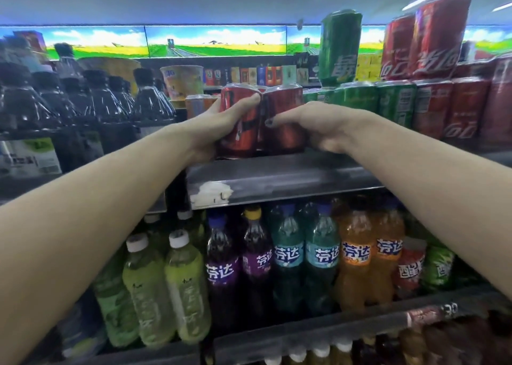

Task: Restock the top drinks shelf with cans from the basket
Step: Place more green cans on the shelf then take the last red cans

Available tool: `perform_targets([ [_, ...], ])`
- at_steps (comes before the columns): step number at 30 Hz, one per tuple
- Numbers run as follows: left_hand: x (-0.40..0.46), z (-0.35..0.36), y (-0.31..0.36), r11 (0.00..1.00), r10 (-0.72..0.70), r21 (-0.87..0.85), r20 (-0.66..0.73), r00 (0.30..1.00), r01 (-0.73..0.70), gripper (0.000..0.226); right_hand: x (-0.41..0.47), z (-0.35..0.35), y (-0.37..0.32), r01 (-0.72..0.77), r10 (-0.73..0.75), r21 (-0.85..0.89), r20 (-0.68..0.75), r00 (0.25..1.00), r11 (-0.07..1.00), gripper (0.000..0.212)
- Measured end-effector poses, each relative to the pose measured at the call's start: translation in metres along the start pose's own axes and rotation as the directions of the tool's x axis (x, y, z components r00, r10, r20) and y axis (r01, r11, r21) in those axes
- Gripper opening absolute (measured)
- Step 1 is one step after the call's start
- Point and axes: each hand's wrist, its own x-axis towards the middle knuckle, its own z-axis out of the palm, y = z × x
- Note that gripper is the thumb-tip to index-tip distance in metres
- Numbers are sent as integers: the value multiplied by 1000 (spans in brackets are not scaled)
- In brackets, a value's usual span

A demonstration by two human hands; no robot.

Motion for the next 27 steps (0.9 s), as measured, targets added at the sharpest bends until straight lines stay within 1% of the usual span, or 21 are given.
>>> perform_targets([
  [3,-4,-1,1,1000,27,9,-8,1000,-27,57,2,0,0,34,-50,-147,-110,993,989,36],
  [4,-5,-1,1,999,32,4,-14,999,-32,59,1,1,-2,44,-78,-215,-148,986,976,41],
  [5,-6,-1,0,999,39,-2,-24,999,-39,60,-1,2,-4,45,-108,-300,-197,974,953,53],
  [7,-9,0,0,998,57,-4,-50,997,-57,56,-9,4,-9,-19,-158,-512,-301,941,859,93],
  [8,-11,1,1,998,59,-5,-65,996,-60,53,-14,7,-12,-69,-191,-614,-347,918,786,105],
  [10,-12,1,1,998,64,-20,-94,994,-66,49,-20,13,-16,-118,-284,-742,-391,875,659,111],
  [12,-12,-1,1,996,85,-14,-115,990,-87,49,-24,19,-18,-150,-302,-769,-412,860,622,114],
  [14,-12,-3,1,994,108,23,-131,986,-105,49,-22,23,-18,-170,-296,-755,-439,848,633,108],
  [17,-9,-4,0,987,145,94,-186,972,-129,52,-19,23,-16,-166,-322,-723,-485,813,671,87],
  [19,-8,-4,-1,980,175,135,-218,960,-148,56,-15,18,-12,-169,-326,-725,-489,809,668,74],
  [21,-6,-5,-2,967,210,194,-229,951,-166,63,-11,13,-9,-152,-296,-759,-419,858,633,58],
  [23,-5,-6,-1,949,243,258,-229,943,-182,64,-8,11,-9,-102,-252,-801,-303,919,590,36],
  [24,-5,-7,-1,944,248,276,-226,942,-183,64,-7,10,-10,-73,-231,-812,-249,941,579,31],
  [25,-5,-7,-1,940,251,287,-221,942,-183,65,-4,9,-11,-56,-209,-812,-215,954,580,31],
  [27,-4,-8,-1,933,254,308,-203,946,-185,67,2,7,-15,-65,-161,-800,-199,967,597,32],
])
